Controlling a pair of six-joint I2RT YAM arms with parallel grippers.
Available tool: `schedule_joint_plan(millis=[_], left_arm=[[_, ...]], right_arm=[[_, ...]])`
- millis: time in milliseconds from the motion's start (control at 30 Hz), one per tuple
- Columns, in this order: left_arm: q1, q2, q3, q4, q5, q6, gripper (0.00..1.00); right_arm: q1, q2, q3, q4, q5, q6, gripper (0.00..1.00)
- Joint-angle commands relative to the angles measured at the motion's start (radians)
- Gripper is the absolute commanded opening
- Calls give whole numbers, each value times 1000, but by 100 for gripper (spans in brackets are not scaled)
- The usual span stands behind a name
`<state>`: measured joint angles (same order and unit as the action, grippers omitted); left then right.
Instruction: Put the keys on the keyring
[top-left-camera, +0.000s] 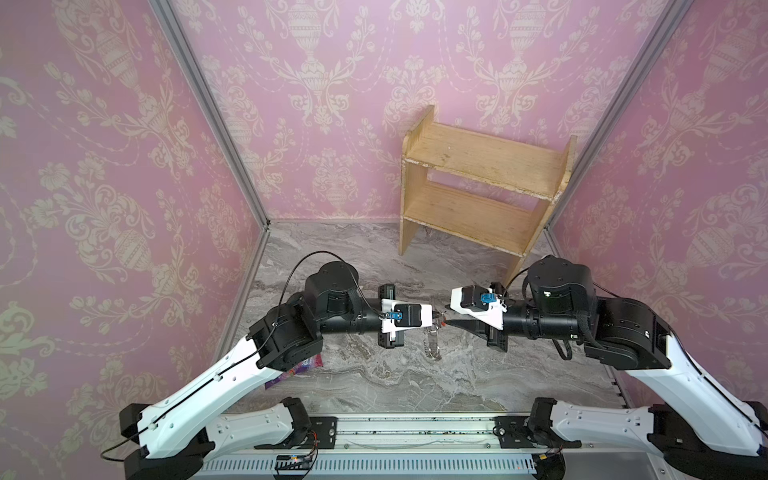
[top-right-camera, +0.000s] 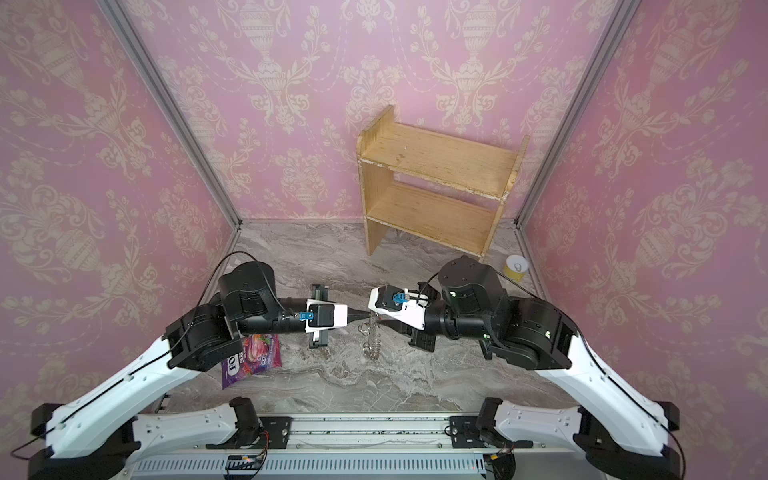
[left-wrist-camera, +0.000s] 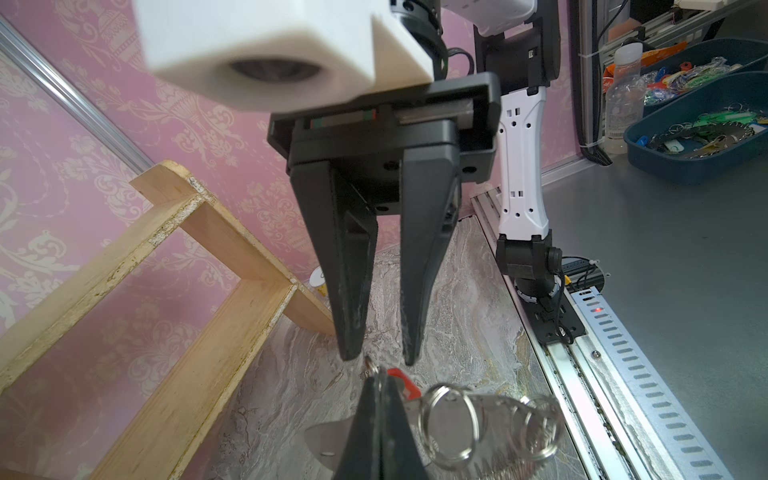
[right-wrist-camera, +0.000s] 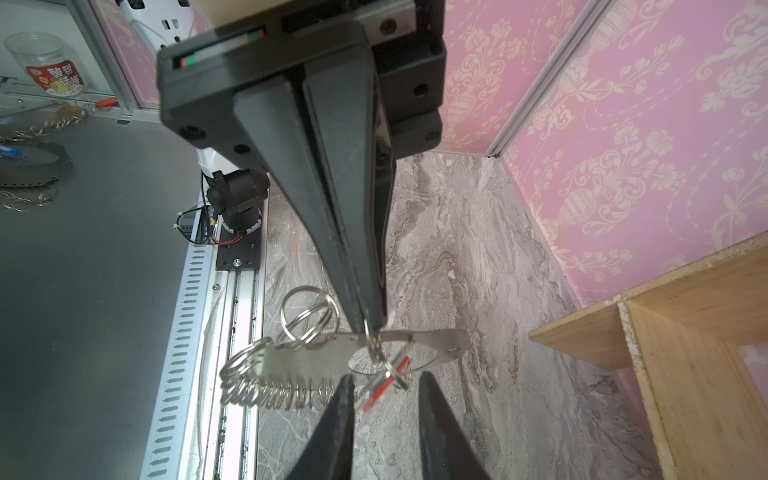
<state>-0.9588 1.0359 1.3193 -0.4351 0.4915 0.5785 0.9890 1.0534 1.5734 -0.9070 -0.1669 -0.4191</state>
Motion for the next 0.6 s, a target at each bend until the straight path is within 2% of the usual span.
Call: schedule_joint_plan(millis=[0, 333, 567], left_arm=[[-6, -23, 11, 44, 35, -17, 0], [-4, -37, -5, 101, 74, -52, 0], [-1, -54, -57, 214, 112, -106, 0]], right_arm=[[4, -8, -6, 20, -5, -4, 25], [7, -7, -1, 19, -13, -20, 17], [19, -29, -3, 31, -33, -23, 10]])
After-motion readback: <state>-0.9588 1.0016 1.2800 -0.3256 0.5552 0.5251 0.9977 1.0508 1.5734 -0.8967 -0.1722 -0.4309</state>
